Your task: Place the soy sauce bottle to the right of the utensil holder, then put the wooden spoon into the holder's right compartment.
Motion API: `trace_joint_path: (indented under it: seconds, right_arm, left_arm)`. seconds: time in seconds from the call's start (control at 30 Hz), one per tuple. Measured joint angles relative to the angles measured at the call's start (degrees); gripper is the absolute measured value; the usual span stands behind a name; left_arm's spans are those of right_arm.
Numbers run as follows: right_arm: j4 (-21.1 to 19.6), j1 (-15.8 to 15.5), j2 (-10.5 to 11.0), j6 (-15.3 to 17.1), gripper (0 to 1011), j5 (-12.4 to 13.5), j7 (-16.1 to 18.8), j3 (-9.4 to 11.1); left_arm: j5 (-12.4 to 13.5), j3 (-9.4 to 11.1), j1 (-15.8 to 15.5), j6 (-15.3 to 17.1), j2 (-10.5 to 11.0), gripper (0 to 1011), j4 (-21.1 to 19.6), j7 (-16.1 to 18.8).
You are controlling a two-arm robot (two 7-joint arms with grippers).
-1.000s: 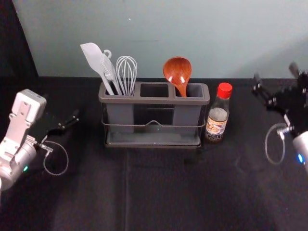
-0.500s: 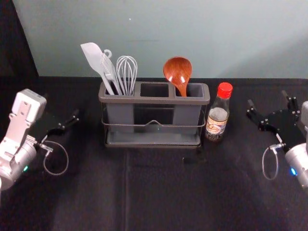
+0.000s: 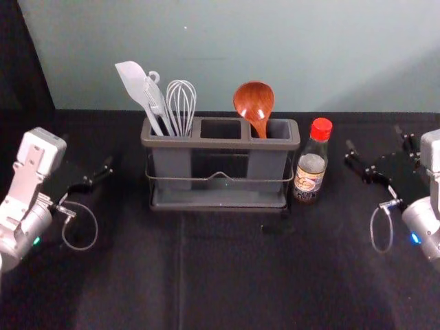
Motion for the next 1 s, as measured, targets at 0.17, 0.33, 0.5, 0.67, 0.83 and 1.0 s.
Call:
trace_joint_path:
  seconds: [0.17, 0.33, 0.5, 0.67, 0.83, 1.0]
  right_arm:
    - [0.15, 0.15, 0.24, -0.03, 1003, 0.96, 0.56, -0.17]
    - [-0.10, 0.04, 0.63, 0.01, 1002, 1.24, 0.58, -0.29]
    - [-0.42, -0.19, 1.08, 0.28, 1002, 1.42, 0.57, -0.27]
    - [-0.45, -0.20, 1.37, 0.54, 1003, 1.66, 0.57, -0.27]
    - [-0.40, -0.07, 1.55, 0.73, 1003, 1.76, 0.60, -0.45]
    - [-0.29, 0.01, 1.64, 0.81, 1002, 1.83, 0.67, -0.66]
  left_arm:
    - [0.00, 0.00, 0.00, 0.00, 0.00, 1000, 0.00, 0.00]
    - [0.00, 0.00, 0.00, 0.00, 0.00, 1000, 0.00, 0.00]
    - [0.00, 0.00, 0.00, 0.00, 0.00, 1000, 0.00, 0.00]
    - [0.00, 0.00, 0.00, 0.00, 0.00, 1000, 0.00, 0.00]
    - [0.00, 0.00, 0.00, 0.00, 0.00, 1000, 0.00, 0.00]
    - [0.00, 0.00, 0.00, 0.00, 0.00, 1000, 0.00, 0.00]
